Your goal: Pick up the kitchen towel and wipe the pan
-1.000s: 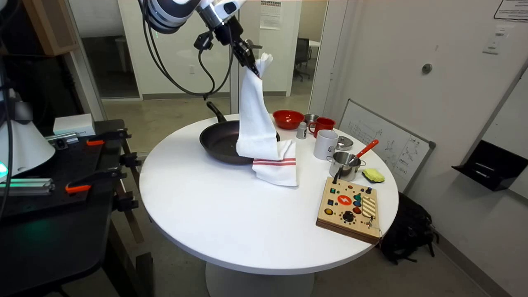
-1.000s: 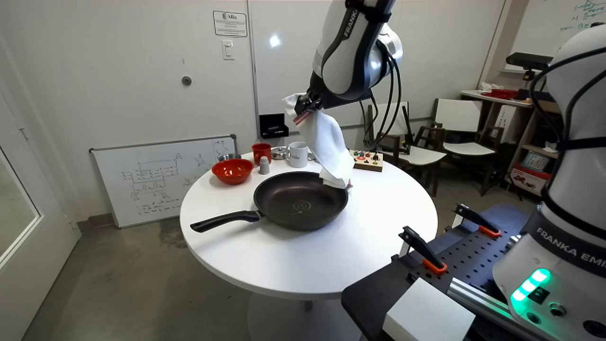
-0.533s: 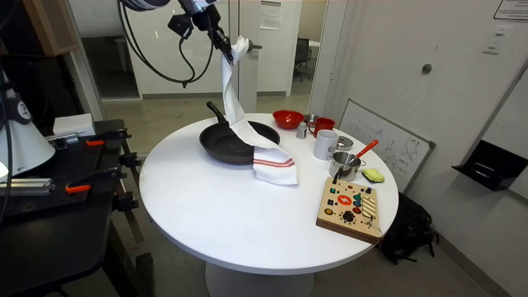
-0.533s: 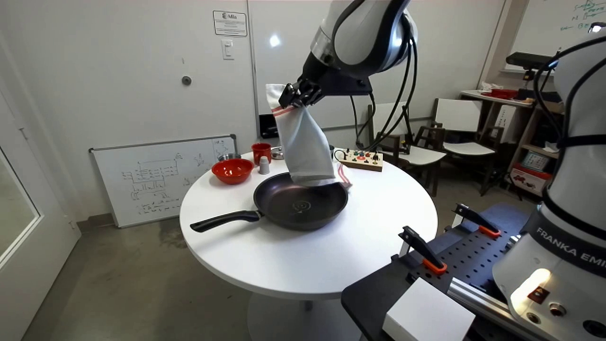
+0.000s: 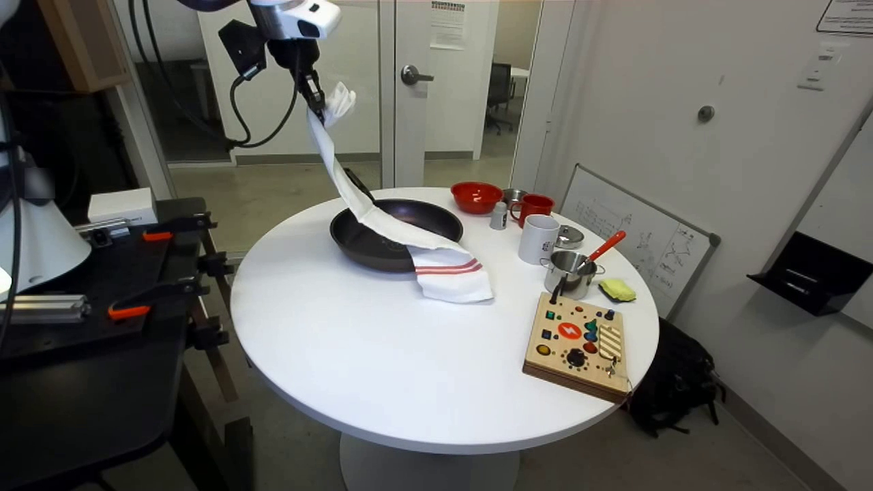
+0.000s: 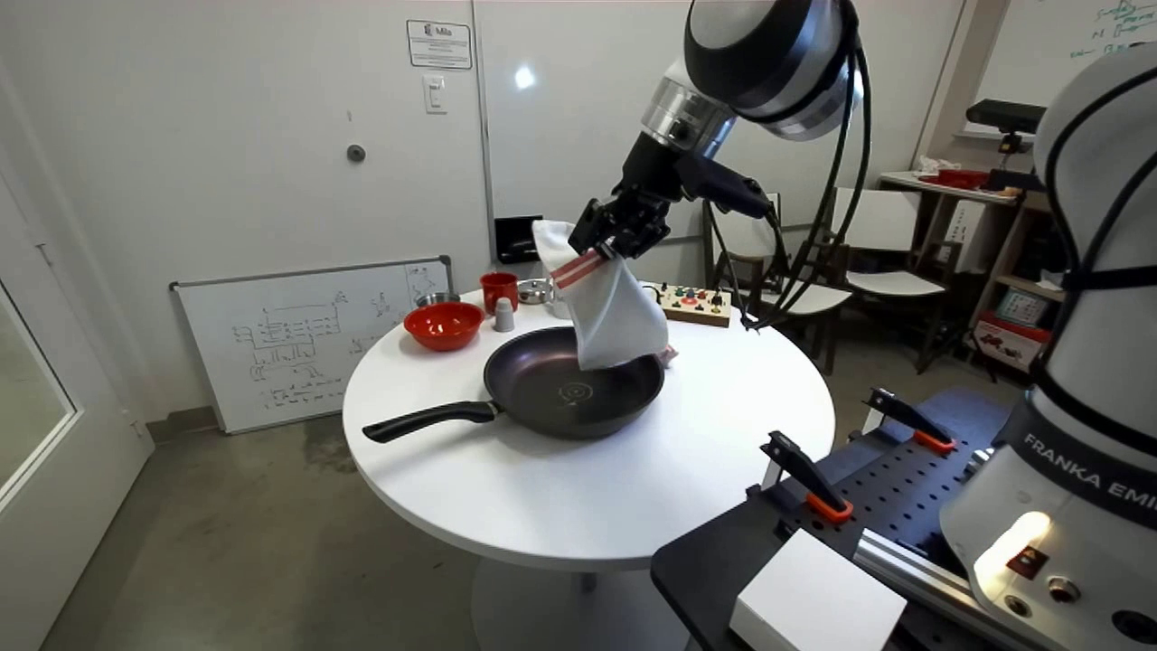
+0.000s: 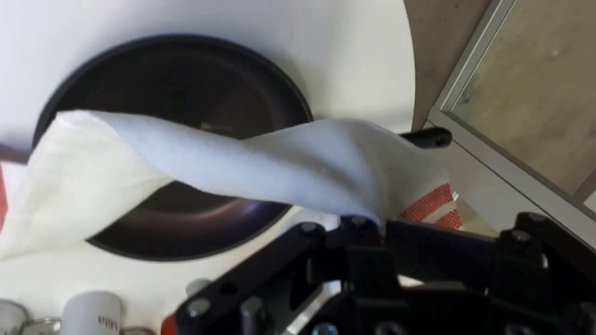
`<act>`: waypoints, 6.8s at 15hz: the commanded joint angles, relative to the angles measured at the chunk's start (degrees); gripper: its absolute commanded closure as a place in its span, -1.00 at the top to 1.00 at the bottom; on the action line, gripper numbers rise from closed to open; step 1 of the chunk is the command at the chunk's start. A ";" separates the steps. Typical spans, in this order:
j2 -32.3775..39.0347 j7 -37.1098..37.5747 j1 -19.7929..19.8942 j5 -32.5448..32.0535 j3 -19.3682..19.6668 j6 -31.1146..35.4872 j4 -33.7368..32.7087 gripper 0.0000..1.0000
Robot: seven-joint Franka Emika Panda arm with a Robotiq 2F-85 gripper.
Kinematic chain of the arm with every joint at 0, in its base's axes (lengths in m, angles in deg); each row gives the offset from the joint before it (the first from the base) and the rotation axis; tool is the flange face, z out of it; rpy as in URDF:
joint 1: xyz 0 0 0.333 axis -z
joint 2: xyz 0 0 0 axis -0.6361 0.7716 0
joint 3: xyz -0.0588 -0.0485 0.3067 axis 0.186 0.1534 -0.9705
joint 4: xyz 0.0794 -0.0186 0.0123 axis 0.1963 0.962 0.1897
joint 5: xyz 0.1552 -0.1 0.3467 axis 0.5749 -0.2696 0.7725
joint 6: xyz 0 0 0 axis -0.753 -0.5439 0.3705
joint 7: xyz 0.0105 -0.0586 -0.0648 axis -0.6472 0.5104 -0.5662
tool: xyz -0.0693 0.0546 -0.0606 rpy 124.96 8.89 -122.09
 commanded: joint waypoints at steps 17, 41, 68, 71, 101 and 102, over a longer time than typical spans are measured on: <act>18.47 4.13 -56.91 -2.72 50.71 3.61 -1.62 -1.00; 29.14 14.44 -27.80 1.06 14.96 2.53 -8.39 0.98; 39.50 6.51 33.54 -3.48 -40.45 16.91 -12.10 1.00; 41.03 6.78 37.00 -3.99 -43.19 15.26 -13.52 1.00; 67.72 7.25 45.71 -10.12 -40.69 1.52 -39.80 -0.71; 67.66 7.32 46.39 -10.23 -41.33 0.97 -39.96 -0.86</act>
